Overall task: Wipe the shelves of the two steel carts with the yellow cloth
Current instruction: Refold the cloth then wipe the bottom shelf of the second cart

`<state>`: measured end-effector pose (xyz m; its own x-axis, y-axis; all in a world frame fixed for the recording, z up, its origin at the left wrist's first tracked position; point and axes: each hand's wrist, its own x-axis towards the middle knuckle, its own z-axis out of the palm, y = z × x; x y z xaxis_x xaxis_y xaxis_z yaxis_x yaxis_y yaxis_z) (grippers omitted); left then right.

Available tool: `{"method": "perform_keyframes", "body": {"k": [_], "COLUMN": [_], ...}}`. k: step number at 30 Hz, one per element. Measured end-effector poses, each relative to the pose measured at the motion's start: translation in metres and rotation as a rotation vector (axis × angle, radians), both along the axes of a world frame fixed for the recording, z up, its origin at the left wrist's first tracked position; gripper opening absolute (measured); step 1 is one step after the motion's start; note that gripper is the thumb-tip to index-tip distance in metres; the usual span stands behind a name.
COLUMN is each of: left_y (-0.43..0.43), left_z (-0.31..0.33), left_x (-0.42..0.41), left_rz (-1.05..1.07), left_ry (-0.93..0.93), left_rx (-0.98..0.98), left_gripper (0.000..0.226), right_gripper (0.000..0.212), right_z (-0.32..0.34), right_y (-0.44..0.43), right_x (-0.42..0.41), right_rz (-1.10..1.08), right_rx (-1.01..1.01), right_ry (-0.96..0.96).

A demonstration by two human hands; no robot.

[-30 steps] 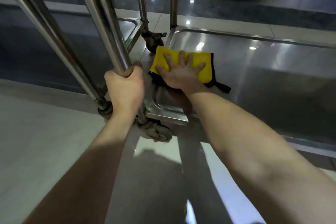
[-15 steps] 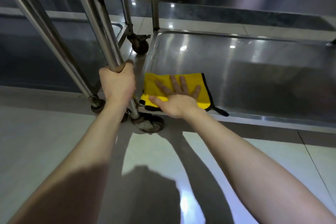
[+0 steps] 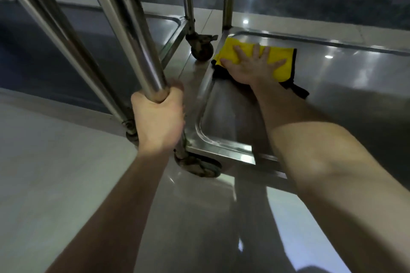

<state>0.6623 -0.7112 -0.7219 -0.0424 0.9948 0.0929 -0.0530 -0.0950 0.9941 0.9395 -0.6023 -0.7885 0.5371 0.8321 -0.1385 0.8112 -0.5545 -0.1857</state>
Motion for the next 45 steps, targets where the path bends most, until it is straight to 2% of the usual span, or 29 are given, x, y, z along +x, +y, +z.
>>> {"method": "perform_keyframes", "body": {"k": [3,8,12,16,20,25,28,33,36,40,42,45], "left_y": [0.002,0.008,0.010,0.007,0.005,0.008,0.008,0.017,0.019,0.019,0.019,0.020], "left_z": [-0.001,-0.005,0.000,0.005,0.005,0.004,0.000,-0.007,-0.011,-0.013,-0.014,-0.016], "left_x": [0.001,0.004,0.000,-0.003,-0.002,0.000,-0.001,-0.001,0.000,0.000,0.000,0.000], "left_rz": [0.010,0.031,0.042,0.011,0.015,0.058,0.073,0.109,0.084,0.058,0.058,0.089], "left_ry": [-0.024,-0.051,0.031,0.064,0.062,0.062,0.062,0.019,0.003,-0.012,-0.012,-0.020], "left_rx": [0.021,-0.010,-0.049,-0.061,-0.047,-0.002,0.008,0.030,0.056,0.068,0.074,0.083], "left_gripper": [0.014,0.027,0.033,0.029,0.024,0.018,0.014,0.016,0.017,0.031,0.036,0.027], "right_gripper": [0.091,0.083,0.078,0.072,0.070,0.079,0.089,0.104,0.108,0.102,0.095,0.089], "right_z": [0.003,-0.005,-0.004,0.010,0.005,0.002,0.003,-0.002,-0.011,-0.010,-0.005,0.000], "right_y": [0.012,-0.035,-0.102,-0.170,-0.207,-0.198,-0.194,-0.219,-0.210,-0.148,-0.113,-0.084], "right_x": [-0.025,-0.069,-0.109,-0.099,-0.099,-0.066,0.006,0.158,0.179,0.131,0.082,-0.008], "right_rz": [0.053,0.155,0.340,0.509,0.547,0.666,0.526,0.008,-0.163,-0.113,0.011,0.259], "right_rx": [0.011,0.025,-0.075,-0.198,-0.094,-0.022,-0.021,-0.016,-0.004,0.017,0.019,-0.020], "right_ry": [0.029,0.028,-0.011,0.030,0.076,0.048,0.026,-0.031,-0.029,0.006,0.015,0.008]}}
